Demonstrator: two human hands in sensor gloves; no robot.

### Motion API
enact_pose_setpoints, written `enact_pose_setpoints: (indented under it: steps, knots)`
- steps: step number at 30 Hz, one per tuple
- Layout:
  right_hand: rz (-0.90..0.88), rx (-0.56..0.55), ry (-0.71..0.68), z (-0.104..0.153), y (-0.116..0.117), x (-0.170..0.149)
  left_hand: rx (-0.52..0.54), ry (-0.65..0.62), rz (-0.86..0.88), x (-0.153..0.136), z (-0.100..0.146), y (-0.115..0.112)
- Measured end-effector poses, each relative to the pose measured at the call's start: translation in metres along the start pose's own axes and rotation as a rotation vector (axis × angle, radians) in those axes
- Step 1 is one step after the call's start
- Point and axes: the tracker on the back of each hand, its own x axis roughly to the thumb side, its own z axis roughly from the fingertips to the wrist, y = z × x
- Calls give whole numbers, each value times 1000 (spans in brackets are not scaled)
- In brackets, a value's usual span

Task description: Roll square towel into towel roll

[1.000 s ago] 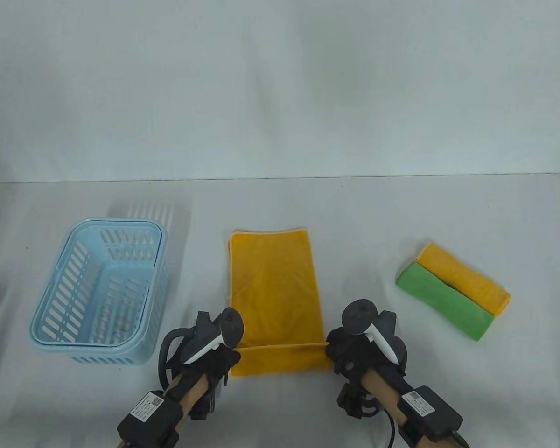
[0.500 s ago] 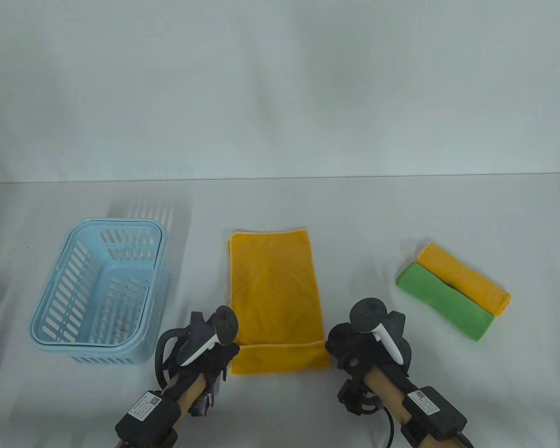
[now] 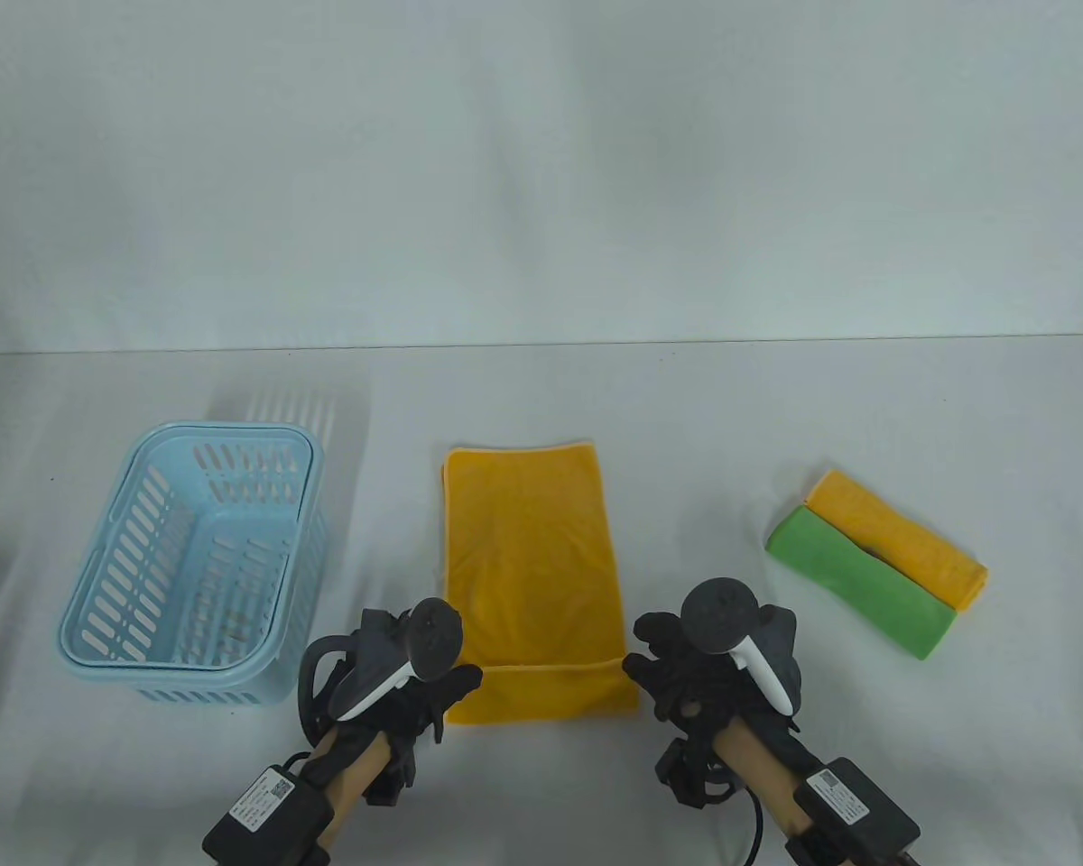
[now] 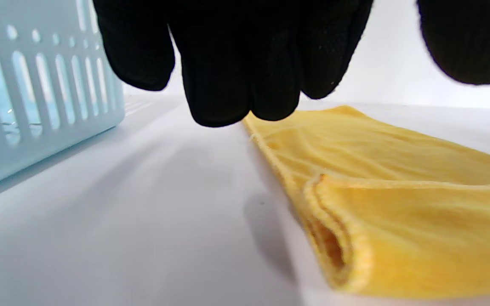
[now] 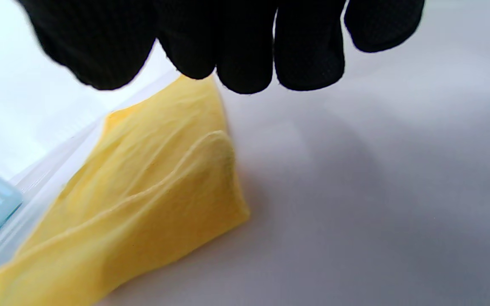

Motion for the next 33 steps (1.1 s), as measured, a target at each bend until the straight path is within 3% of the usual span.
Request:
enact_pose_setpoints:
  steps: [3,7,11,17,24,29,33]
  knots:
    - [57,5,-69,6,5,10,-7,-75,-23,11,5,-1]
    - [133,85,-188,10,20,22,-98,-220,-94,30,7,-14]
    - [257,130,-219,10,38,26,-149,-232,-204,40,5,-31]
    - [452,77,-238,8,54,26,-178,-227,-258,42,5,-41]
    - [548,-35,-273,6,63,26,-173,-225,-276,42,6,-41]
    - [553,-108,-299,6,63,27,-166,-213,-286,41,5,-43]
    - [504,-97,-282,3,57,26,-170,-202,-299,40,3,-46]
